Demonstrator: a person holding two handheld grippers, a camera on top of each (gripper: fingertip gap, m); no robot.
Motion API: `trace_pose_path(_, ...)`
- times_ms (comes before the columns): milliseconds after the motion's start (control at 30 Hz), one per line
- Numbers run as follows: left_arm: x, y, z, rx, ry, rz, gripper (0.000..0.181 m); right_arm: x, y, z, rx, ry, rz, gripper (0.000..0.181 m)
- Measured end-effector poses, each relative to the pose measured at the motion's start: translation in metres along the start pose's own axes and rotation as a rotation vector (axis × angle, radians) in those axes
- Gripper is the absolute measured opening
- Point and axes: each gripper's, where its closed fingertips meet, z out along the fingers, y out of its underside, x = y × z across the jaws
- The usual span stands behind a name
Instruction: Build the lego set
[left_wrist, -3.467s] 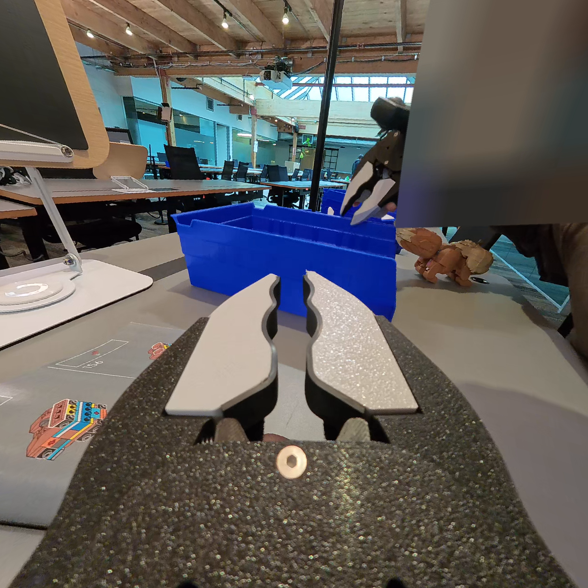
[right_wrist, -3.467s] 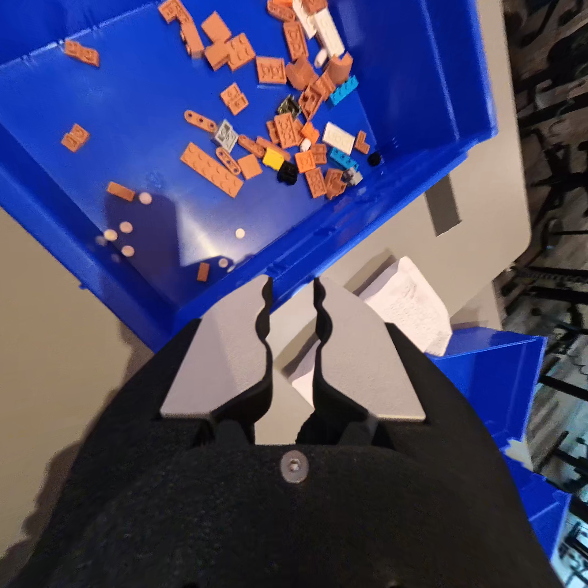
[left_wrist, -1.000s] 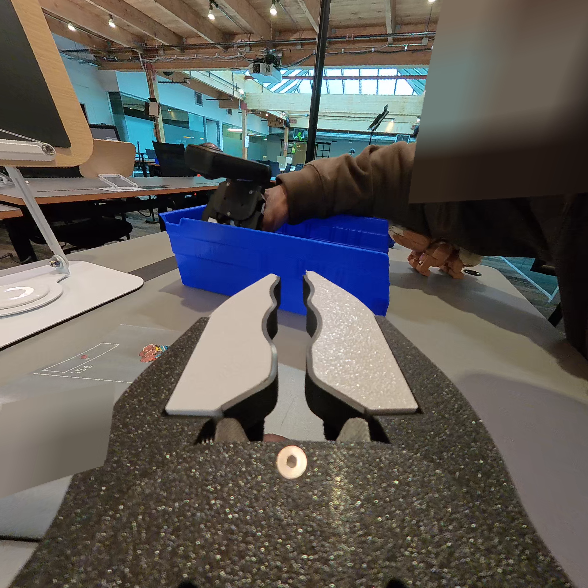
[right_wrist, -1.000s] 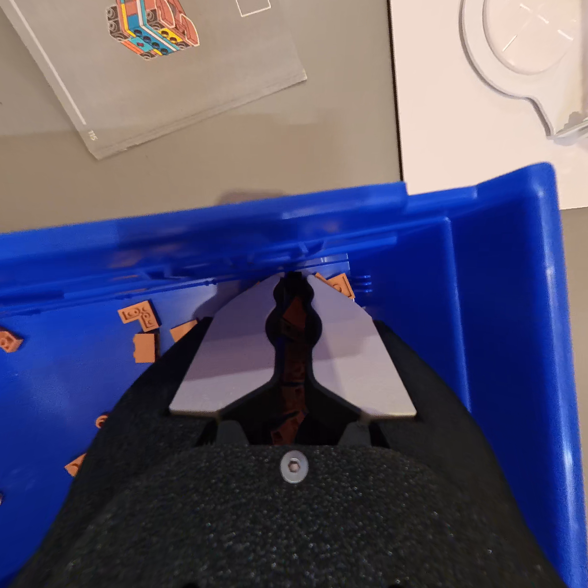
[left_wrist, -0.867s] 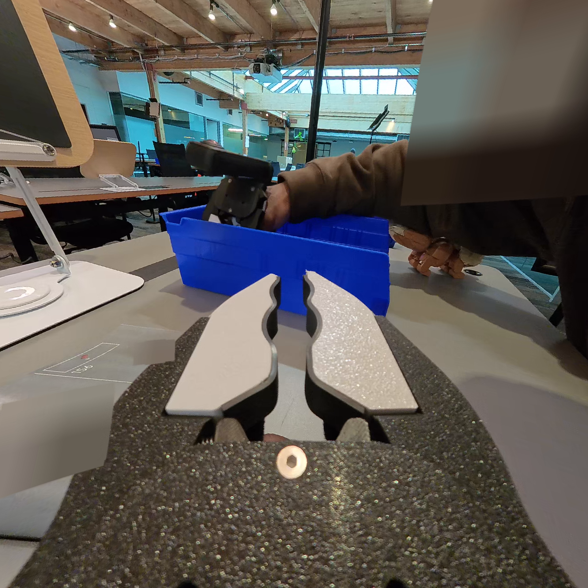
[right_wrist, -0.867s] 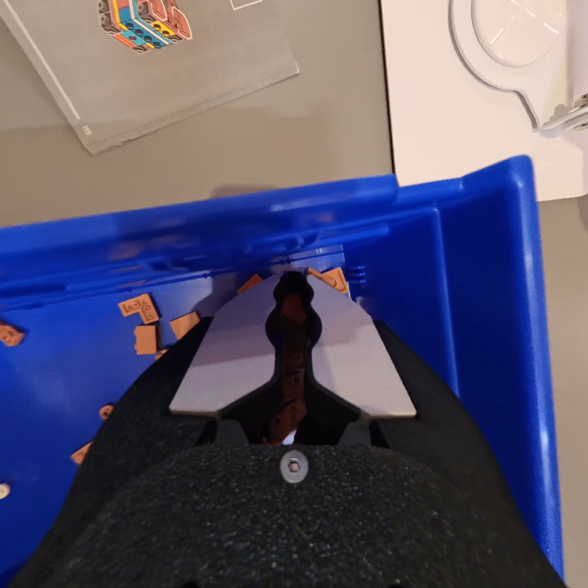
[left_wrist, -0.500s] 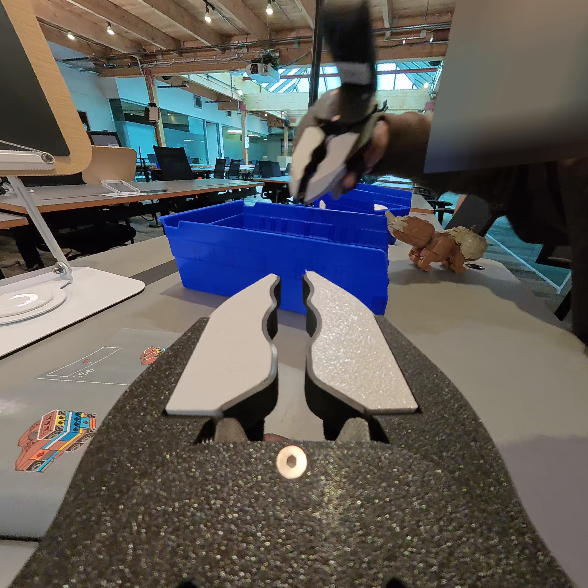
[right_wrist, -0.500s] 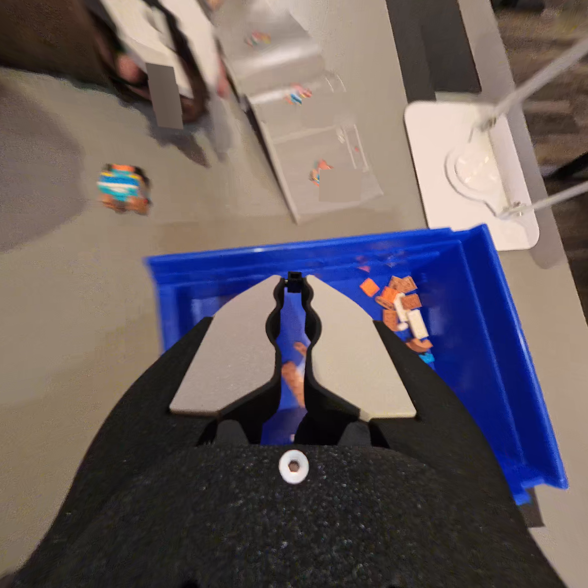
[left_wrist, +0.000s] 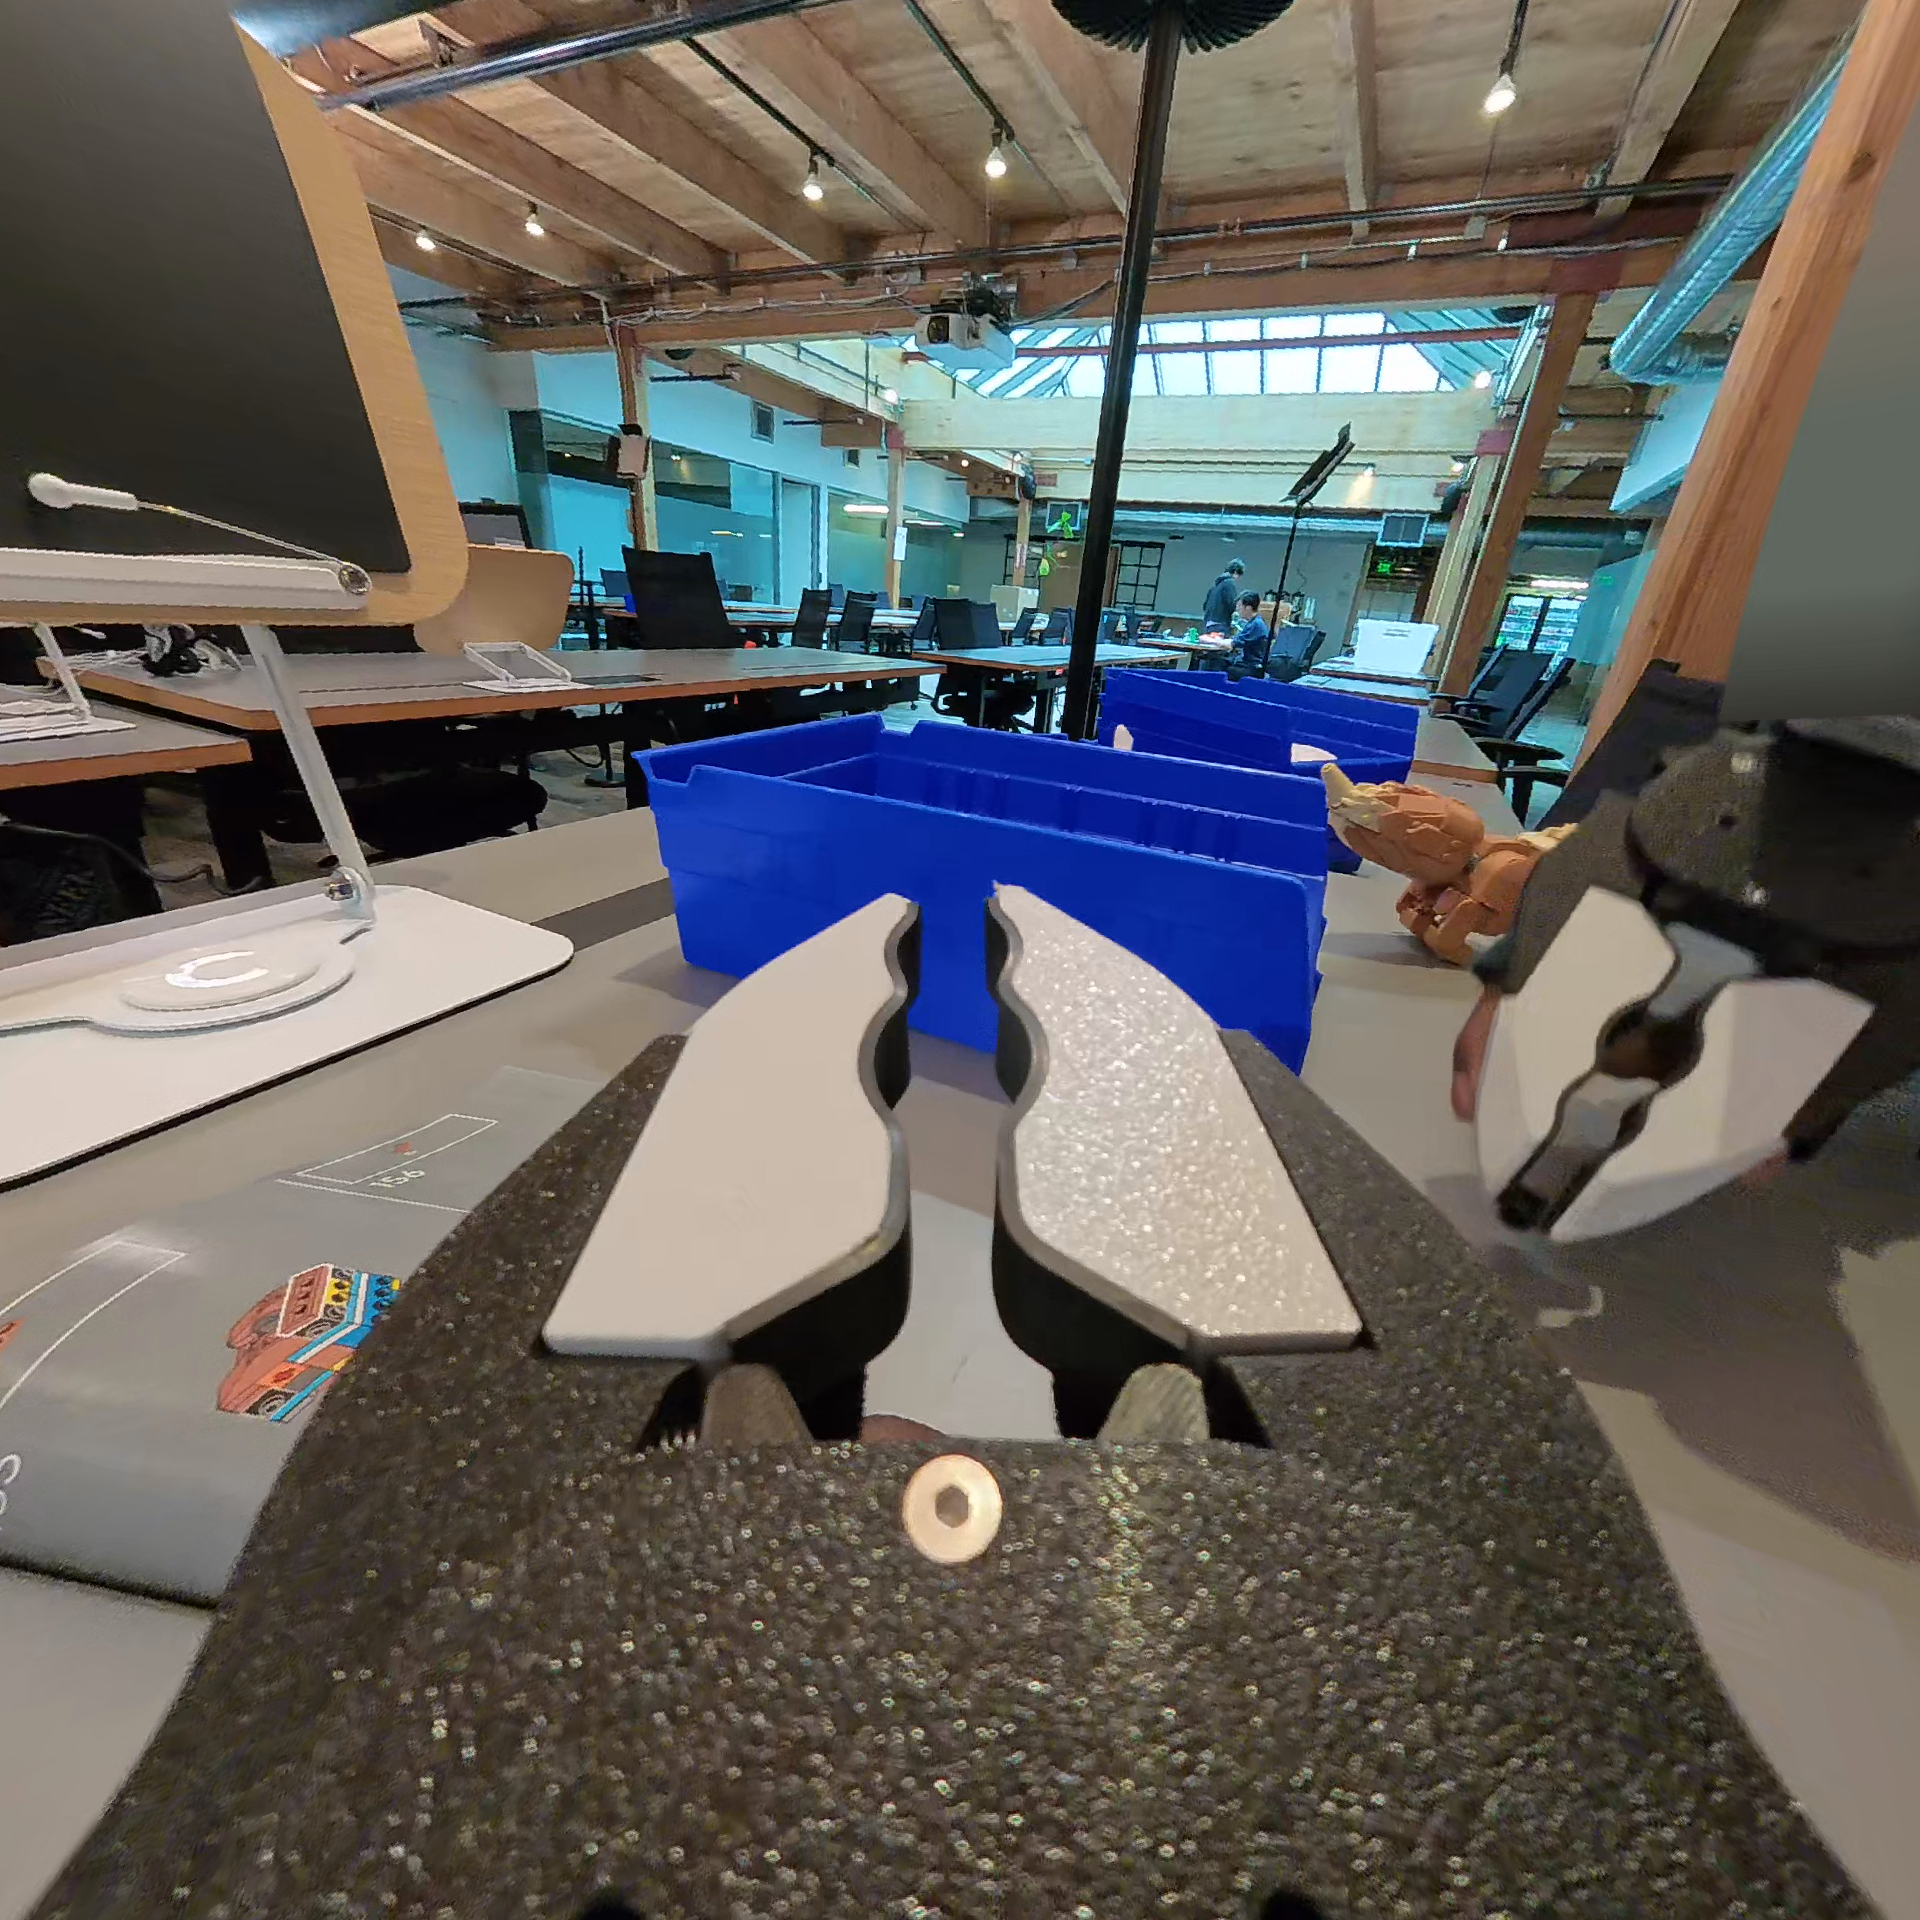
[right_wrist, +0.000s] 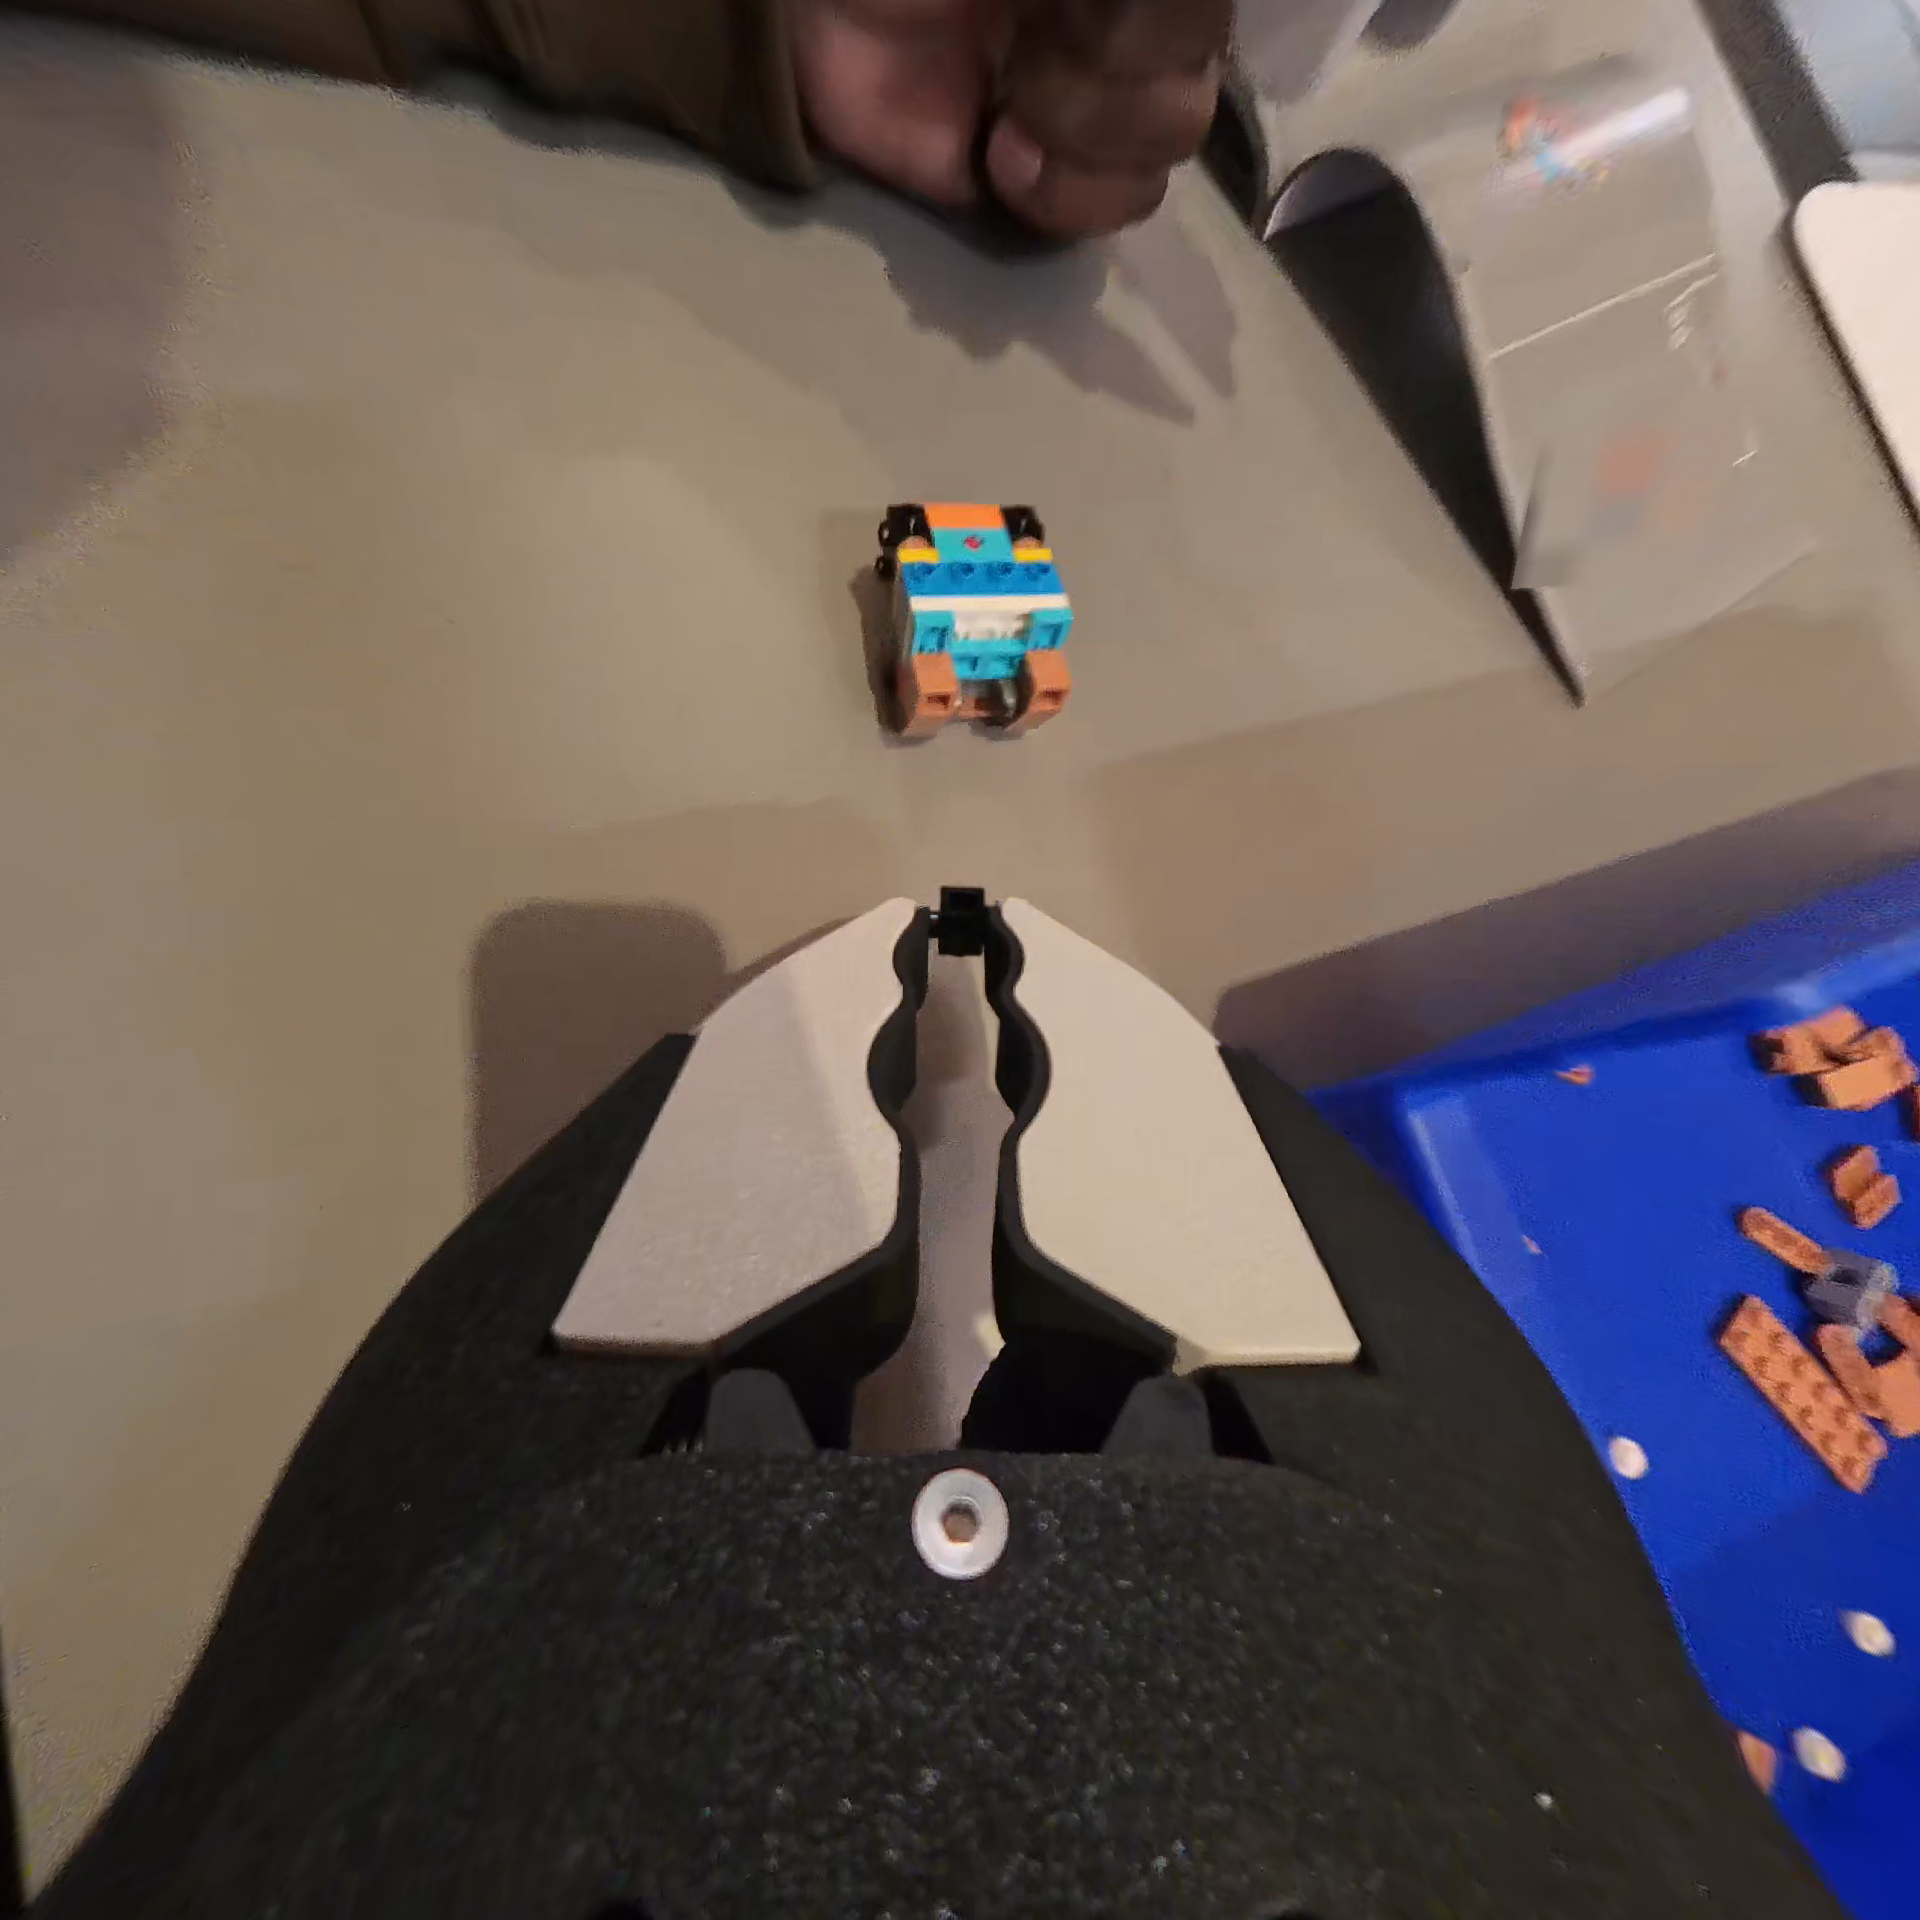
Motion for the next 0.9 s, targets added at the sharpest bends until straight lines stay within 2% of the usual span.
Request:
trace_pose_path(100, 0.002, -0.001, -0.002, 0.002, -0.001, 0.005, 0.011, -0.004, 0.005, 0.013, -0.015, 0.003, 0.015, 0.010)
trace_pose_path(200, 0.003, -0.003, -0.002, 0.004, -0.001, 0.007, 0.011, -0.002, 0.008, 0.013, -0.040, 0.015, 0.000, 0.014)
trace_pose_path(367, 0.003, -0.002, -0.002, 0.003, 0.004, -0.007, 0.011, 0.002, 0.003, -0.008, -0.045, 0.008, -0.037, 0.018)
trace_pose_path(467, 0.002, -0.002, -0.002, 0.002, 0.004, -0.008, 0.011, 0.019, -0.001, -0.038, -0.060, 0.027, -0.105, 0.018)
trace_pose_path(600, 0.002, 0.001, -0.001, -0.006, 0.007, -0.015, 0.011, 0.093, -0.003, -0.085, -0.141, 0.165, -0.235, 0.018)
trace_pose_path(700, 0.002, 0.001, -0.001, -0.009, 0.007, -0.014, 0.011, 0.169, 0.013, -0.103, -0.305, 0.275, -0.374, 0.019)
trace_pose_path(833, 0.001, 0.001, -0.001, -0.010, 0.003, -0.008, 0.011, 0.258, 0.046, -0.091, -0.537, 0.299, -0.488, 0.019)
trace_pose_path(900, -0.001, 0.001, -0.002, -0.009, -0.001, -0.010, 0.011, 0.298, 0.062, -0.080, -0.657, 0.340, -0.461, 0.019)
